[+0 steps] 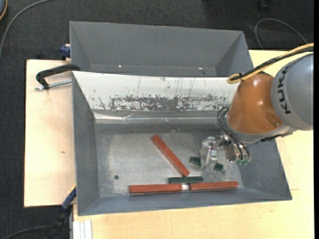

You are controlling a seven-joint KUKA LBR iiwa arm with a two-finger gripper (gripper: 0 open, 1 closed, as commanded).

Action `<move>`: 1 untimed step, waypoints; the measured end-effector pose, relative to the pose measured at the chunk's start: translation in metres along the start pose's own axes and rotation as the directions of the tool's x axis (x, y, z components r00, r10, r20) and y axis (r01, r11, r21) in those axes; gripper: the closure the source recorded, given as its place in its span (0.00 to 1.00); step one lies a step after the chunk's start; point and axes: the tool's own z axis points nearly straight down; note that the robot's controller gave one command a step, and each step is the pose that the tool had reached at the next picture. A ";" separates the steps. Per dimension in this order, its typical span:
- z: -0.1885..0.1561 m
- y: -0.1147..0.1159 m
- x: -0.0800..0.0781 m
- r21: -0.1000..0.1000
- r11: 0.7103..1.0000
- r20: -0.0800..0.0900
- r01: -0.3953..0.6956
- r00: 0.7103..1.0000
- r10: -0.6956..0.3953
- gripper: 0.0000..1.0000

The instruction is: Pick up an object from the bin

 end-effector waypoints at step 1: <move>-0.166 -0.013 -0.002 0.004 0.971 0.009 0.240 0.971 -0.240 1.00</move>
Offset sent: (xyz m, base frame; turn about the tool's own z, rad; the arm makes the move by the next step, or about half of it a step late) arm -0.0015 -0.0132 0.1612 -0.2433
